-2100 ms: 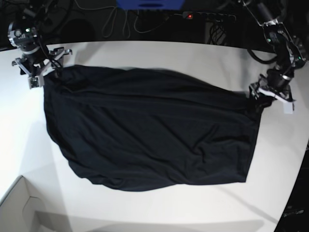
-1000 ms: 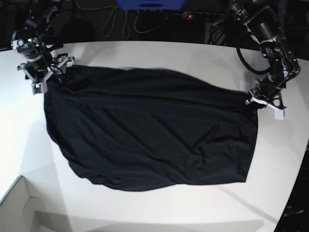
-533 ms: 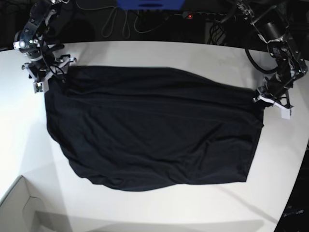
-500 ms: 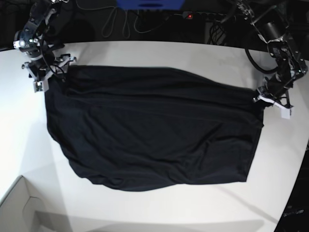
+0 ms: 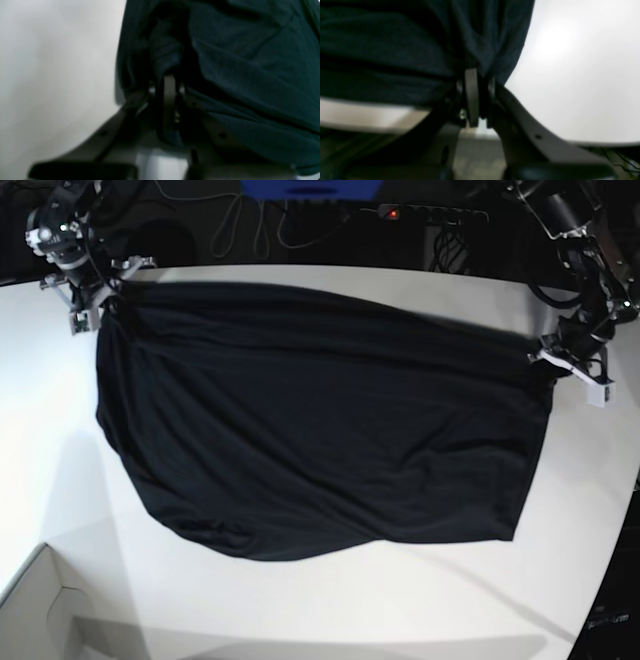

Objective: Layout the t-shirt on the table in an organized manner, then fold the t-shirt properly
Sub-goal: 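Pull the shirt edge with both grippers apart to flatten it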

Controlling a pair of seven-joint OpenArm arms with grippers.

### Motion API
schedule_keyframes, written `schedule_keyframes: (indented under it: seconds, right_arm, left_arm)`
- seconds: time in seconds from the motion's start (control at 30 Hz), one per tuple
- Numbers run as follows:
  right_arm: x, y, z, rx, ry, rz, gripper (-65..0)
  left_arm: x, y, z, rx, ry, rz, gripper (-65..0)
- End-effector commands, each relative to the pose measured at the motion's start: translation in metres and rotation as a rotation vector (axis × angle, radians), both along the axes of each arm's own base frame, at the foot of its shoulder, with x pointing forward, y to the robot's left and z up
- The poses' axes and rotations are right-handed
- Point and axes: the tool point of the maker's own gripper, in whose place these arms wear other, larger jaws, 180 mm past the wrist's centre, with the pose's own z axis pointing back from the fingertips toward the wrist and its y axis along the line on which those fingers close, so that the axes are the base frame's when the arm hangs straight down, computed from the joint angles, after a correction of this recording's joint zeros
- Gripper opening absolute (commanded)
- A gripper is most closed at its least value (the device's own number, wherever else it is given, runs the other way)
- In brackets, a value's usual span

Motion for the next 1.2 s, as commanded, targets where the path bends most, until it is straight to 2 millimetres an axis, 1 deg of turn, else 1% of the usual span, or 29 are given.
schedule_keyframes:
  seconds: [0.0, 0.03, 0.1, 0.2, 0.3, 0.43, 0.5, 0.63, 0.67, 0.83, 0.9, 1.17]
  right_arm:
    - [0.002, -0.004, 0.009, -0.030, -0.019, 0.011, -65.0]
    - [-0.001, 0.000, 0.010, -0.031, -0.016, 0.026, -65.0]
    - [-0.007, 0.006, 0.010, -0.031, -0.001, 0.052, -65.0]
    - [-0.012, 0.014, 0.006, -0.021, 0.017, 0.076, -65.0]
    - [-0.012, 0.019, 0.005, -0.014, 0.018, 0.088, -65.0]
    - [-0.012, 0.019, 0.005, -0.014, 0.021, 0.088, -65.0]
    - [-0.012, 0.019, 0.005, -0.014, 0.021, 0.088, -65.0]
    - [-0.017, 0.019, 0.003, -0.013, 0.030, 0.088, -65.0]
    - [-0.015, 0.019, 0.006, -0.018, 0.023, 0.091, -65.0]
    - [-0.011, 0.017, 0.014, -0.036, 0.005, 0.096, -65.0]
    - [-0.011, 0.012, 0.015, -0.049, 0.006, 0.102, -65.0]
    - [-0.007, 0.008, 0.016, -0.058, 0.003, 0.107, -65.0]
  left_arm:
    - [0.004, 0.019, 0.018, 0.041, -0.052, 0.027, -64.9]
    - [0.000, 0.028, 0.020, 0.053, -0.051, 0.044, -64.9]
    - [-0.005, 0.038, 0.022, 0.061, -0.050, 0.069, -64.9]
    - [-0.010, 0.047, 0.023, 0.064, -0.052, 0.098, -64.9]
    - [-0.022, 0.059, 0.025, 0.087, -0.040, 0.115, -64.9]
    - [-0.028, 0.053, 0.020, 0.074, -0.021, 0.074, -64.9]
    - [-0.035, 0.055, 0.016, 0.077, 0.009, 0.067, -64.9]
    - [-0.039, 0.054, 0.013, 0.080, 0.031, 0.061, -64.9]
    - [-0.041, 0.053, 0.011, 0.074, 0.034, 0.062, -64.9]
    - [-0.059, 0.054, 0.004, 0.082, 0.073, 0.058, -64.9]
    - [-0.066, 0.054, 0.000, 0.083, 0.090, 0.059, -64.9]
    - [-0.090, 0.053, -0.011, 0.083, 0.146, 0.056, -64.9]
